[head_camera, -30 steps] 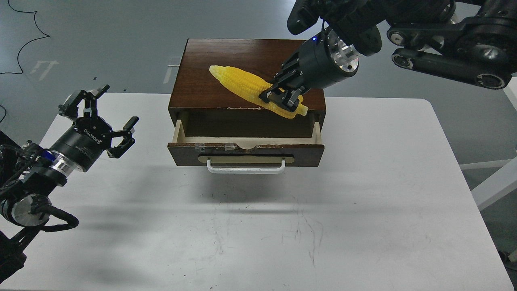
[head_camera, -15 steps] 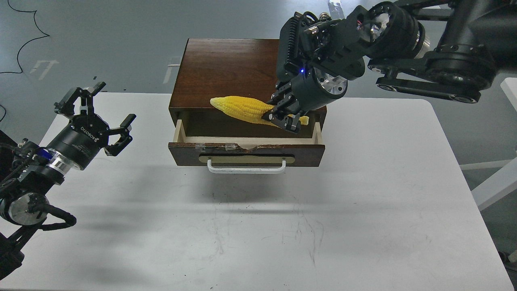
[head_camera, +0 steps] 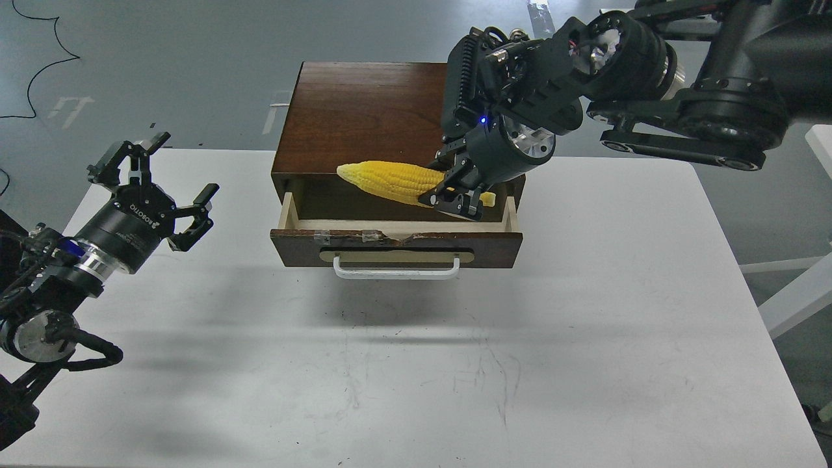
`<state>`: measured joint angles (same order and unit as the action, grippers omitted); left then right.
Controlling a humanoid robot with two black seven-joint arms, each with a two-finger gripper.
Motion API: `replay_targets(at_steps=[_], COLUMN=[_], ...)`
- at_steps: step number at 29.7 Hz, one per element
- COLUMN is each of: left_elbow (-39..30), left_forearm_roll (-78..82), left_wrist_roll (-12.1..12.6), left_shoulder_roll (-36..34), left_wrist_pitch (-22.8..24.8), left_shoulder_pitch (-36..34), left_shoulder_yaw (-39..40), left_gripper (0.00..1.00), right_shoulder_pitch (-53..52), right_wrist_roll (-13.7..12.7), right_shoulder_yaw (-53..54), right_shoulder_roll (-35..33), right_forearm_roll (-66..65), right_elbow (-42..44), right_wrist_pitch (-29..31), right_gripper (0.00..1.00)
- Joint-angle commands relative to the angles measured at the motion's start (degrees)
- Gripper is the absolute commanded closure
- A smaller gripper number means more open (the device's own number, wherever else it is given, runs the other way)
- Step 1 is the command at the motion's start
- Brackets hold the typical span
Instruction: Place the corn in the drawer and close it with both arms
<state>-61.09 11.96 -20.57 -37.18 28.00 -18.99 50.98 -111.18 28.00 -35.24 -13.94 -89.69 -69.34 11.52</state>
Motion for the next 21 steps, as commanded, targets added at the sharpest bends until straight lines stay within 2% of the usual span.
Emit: replay_targets(at_steps=[1,2,9,13,15,16,18,21], left_elbow=[0.00,0.00,0.00,0.09,0.18,0.18,0.27,0.44], left_forearm_roll=[-0.01,-0.01,-0.01,0.08,0.00,-0.01,0.00,-0.01], left_wrist_roll=[0.00,0.00,0.00,-0.09,-0.09,-0.09,-0.09,-0.17], left_shoulder_roll=[0.00,0.00,0.00,-0.35,-0.87,-0.88,-1.05,-1.31], left_wrist_pitch=[0.00,0.00,0.00,0.00,0.00,0.00,0.00,0.00], left_shoulder_pitch=[0.00,0.00,0.00,-0.09,-0.09,-0.09,-0.09,-0.35], left_shoulder_yaw=[0.08,0.08,0.17,0.17,0.17,0.17,0.17,0.08], left_gripper=[0.00,0.00,0.00,0.00,0.00,0.00,0.00,0.00], right_shoulder_pitch=[-0.09,-0.17,-1.49,-1.32,0.17,0.18,3.59,14.39], right_wrist_roll=[0.00,0.00,0.00,0.00,0.00,0.00,0.00,0.00], right_shoulder_yaw=[0.08,0.26,1.40,4.12,4.74,4.74,5.70,14.21], right_shoulder_roll=[-0.47,-0.73,-5.04,-11.36,-16.62,-16.65,-20.85,-27.71], right_forearm_roll=[0.13,0.39,8.03,18.74,29.43,29.49,38.16,50.47], right_elbow=[0.00,0.00,-0.18,-0.26,-0.44,-0.44,-0.44,-0.62], right_wrist_pitch=[-0.18,-0.36,-0.36,-0.18,-0.10,-0.10,-0.36,-0.36], right_gripper=[0.13,0.07,0.04,0.01,0.00,0.00,0.00,0.00])
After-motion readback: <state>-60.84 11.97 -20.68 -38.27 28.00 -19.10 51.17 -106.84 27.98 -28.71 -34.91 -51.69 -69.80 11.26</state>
